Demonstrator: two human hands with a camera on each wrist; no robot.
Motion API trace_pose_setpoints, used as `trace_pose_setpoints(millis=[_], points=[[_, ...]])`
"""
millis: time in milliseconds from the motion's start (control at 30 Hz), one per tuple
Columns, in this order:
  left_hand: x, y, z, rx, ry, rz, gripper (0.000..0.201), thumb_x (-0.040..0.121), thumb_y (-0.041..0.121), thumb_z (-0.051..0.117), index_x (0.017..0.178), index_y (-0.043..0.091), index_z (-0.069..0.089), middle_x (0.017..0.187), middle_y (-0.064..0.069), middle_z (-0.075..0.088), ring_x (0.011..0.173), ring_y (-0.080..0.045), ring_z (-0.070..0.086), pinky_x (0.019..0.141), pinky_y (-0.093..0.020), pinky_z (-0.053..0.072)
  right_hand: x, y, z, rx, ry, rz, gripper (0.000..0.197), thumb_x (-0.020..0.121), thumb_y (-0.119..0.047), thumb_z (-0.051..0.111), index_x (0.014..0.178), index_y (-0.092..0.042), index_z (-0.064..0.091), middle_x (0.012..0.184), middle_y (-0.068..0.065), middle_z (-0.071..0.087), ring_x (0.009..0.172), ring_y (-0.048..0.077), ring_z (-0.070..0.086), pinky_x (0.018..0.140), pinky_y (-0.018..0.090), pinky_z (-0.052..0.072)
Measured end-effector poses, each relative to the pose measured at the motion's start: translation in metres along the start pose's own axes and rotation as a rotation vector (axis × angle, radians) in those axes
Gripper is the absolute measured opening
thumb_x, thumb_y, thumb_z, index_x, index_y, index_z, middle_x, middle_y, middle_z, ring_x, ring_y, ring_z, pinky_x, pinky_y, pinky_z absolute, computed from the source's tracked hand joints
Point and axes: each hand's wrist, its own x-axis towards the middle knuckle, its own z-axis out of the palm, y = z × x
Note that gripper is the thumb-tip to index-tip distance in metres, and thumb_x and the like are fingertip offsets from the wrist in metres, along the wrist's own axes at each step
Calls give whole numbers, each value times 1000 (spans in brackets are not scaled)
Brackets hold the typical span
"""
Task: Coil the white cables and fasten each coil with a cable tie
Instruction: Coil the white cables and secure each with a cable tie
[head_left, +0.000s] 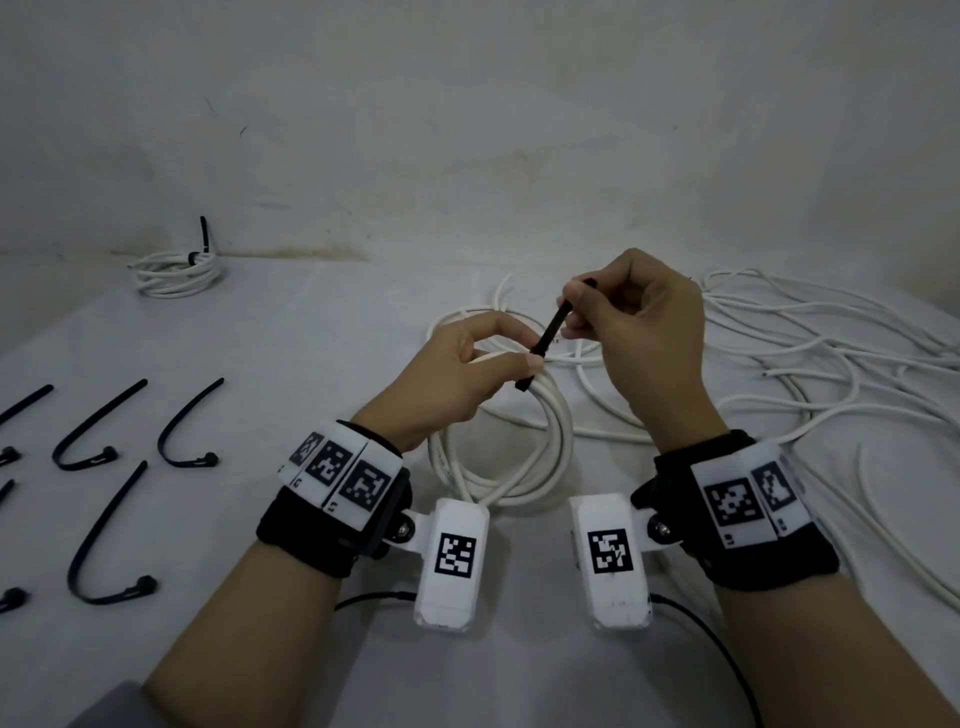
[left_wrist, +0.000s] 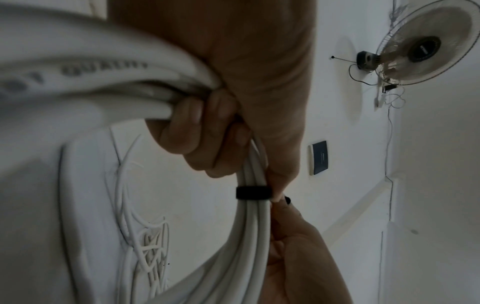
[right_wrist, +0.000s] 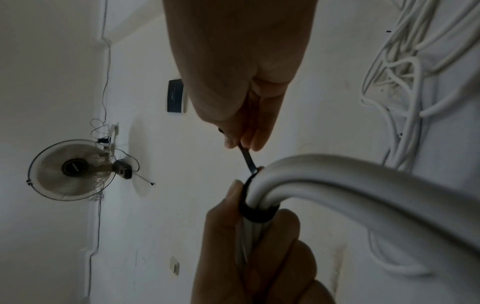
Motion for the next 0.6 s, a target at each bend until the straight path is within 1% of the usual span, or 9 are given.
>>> trace_pose_setpoints(millis=[100, 167, 233, 300, 367, 433, 467, 533, 600], points=[[0, 1, 2, 0, 24, 14, 4, 87, 12, 63, 91, 14, 63, 54, 10, 59, 40, -6, 28, 39, -16, 19, 1, 4, -1, 23, 54, 23, 19, 84, 2, 65, 70, -9, 58, 67, 5, 66, 54, 14, 63, 57, 26, 55], [0, 3, 2, 4, 67, 41, 5, 87, 9, 63, 92, 8, 63, 54, 10, 60, 36, 0, 36, 37, -11, 25, 1, 3, 0, 57, 47, 45, 20, 85, 1, 64, 71, -9, 56, 71, 8, 66, 57, 13, 63, 58, 25, 54], [-1, 3, 2, 7, 107, 59, 4, 86, 7, 63, 90, 6, 63, 60, 4, 63, 34, 3, 43, 38, -6, 28, 1, 1, 0, 97, -14, 63, 16, 87, 0, 62, 75, -9, 56, 76, 11, 66, 64, 12, 63, 61, 24, 54], [-1, 2, 4, 4, 132, 70, 2, 86, 7, 63, 88, 8, 63, 67, -4, 63, 33, 3, 44, 39, -5, 27, 0, 2, 2, 76, -102, 81, 10, 87, -1, 62, 81, -8, 58, 78, 9, 66, 70, 11, 64, 63, 26, 55], [0, 1, 5, -1, 151, 72, 3, 86, 7, 64, 89, 6, 62, 68, -6, 61, 33, 3, 44, 38, -5, 27, -2, 5, 5, 39, -188, 116, 6, 85, -1, 64, 83, -5, 61, 76, 10, 66, 72, 15, 65, 66, 30, 58], [0, -1, 6, 8, 147, 56, 2, 86, 7, 64, 88, 7, 62, 64, -3, 61, 33, 3, 43, 38, -5, 27, -4, 7, 9, 27, -203, 149, 6, 83, 2, 66, 79, -2, 63, 73, 16, 66, 68, 19, 67, 65, 31, 58], [1, -2, 5, 7, 142, 51, 2, 86, 7, 64, 87, 8, 62, 59, 1, 61, 34, 3, 43, 38, -5, 27, -5, 8, 10, 32, -186, 156, 7, 82, 2, 67, 77, -1, 64, 72, 19, 66, 66, 20, 67, 64, 30, 58], [2, -2, 5, -11, 137, 51, 5, 86, 6, 64, 83, 10, 62, 47, 11, 56, 34, 3, 42, 38, -5, 27, -4, 9, 11, 46, -140, 151, 10, 81, 2, 68, 74, -4, 65, 71, 20, 67, 65, 22, 67, 63, 32, 59], [3, -1, 5, -20, 136, 69, 5, 86, 4, 62, 82, 8, 62, 41, 14, 53, 34, 3, 43, 39, -4, 28, -3, 9, 11, 52, -114, 127, 12, 82, 0, 68, 73, -7, 66, 70, 18, 67, 66, 25, 67, 65, 35, 59]])
